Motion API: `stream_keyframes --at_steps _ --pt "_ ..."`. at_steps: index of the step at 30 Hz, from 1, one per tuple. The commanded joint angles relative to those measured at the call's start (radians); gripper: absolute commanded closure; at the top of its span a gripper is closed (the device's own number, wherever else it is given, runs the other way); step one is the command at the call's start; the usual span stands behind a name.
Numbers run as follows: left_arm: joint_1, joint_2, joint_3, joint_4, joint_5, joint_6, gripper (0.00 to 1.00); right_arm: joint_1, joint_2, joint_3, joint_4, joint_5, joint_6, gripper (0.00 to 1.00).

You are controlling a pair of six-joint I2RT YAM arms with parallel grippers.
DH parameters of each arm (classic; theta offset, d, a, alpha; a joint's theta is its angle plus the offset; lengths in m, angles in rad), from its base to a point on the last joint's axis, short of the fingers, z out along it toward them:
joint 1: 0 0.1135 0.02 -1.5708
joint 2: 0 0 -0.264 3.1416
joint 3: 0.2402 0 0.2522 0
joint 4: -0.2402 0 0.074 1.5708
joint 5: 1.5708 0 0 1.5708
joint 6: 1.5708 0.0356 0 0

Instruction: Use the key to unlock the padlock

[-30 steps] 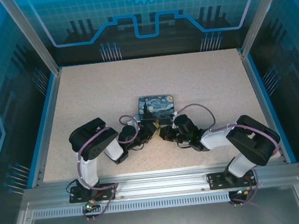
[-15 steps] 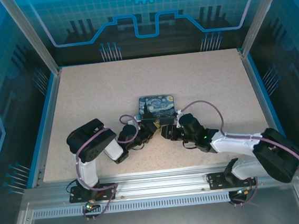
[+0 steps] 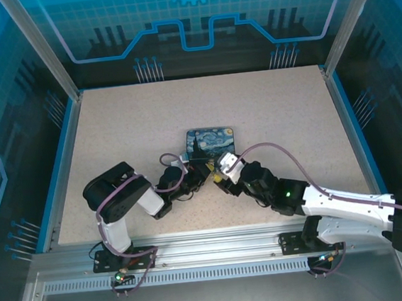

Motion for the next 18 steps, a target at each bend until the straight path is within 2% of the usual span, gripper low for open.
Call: stream_keyframes --at_steps 1,6,9,13,18 --pt "-0.005 -0.033 0.012 0.012 -0.014 0.022 0.94 0.05 0.023 -0.019 0.069 0.139 -0.375 0.36" --pt "-0.005 -0.031 0.014 0.014 -0.013 0.016 0.94 0.07 0.052 -0.064 0.123 0.151 -0.632 0.31" --pt "-0.005 -0.027 0.014 0.019 -0.014 0.01 0.95 0.07 0.07 -0.06 0.081 0.153 -0.703 0.31" --pt "-0.005 -0.021 0.018 0.028 -0.014 0.002 0.95 0.069 0.107 -0.061 0.066 0.156 -0.695 0.31" --pt "-0.006 -0.006 0.025 0.049 -0.008 -0.014 0.94 0.074 0.182 -0.095 0.166 0.106 -0.591 0.35"
